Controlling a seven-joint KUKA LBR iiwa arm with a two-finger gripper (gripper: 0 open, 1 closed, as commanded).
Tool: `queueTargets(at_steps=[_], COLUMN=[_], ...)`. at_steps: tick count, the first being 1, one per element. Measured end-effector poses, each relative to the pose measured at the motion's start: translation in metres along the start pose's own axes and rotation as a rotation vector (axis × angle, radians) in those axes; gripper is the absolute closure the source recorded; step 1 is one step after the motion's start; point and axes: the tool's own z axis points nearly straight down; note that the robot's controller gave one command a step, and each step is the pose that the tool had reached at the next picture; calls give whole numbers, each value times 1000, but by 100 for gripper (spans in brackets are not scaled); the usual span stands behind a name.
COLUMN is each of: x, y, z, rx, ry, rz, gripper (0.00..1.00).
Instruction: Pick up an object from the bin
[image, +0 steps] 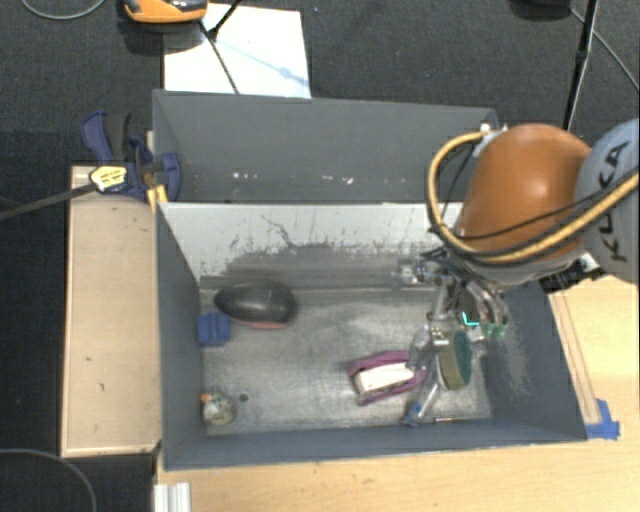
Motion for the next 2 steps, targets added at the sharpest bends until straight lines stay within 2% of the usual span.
queueTargets(at_steps=[1, 2], x=[33, 39], y=[-3, -2], z=[149, 121], rx=[2, 0], ry=[-23, -11], rz=[-269, -177], gripper=[0, 0])
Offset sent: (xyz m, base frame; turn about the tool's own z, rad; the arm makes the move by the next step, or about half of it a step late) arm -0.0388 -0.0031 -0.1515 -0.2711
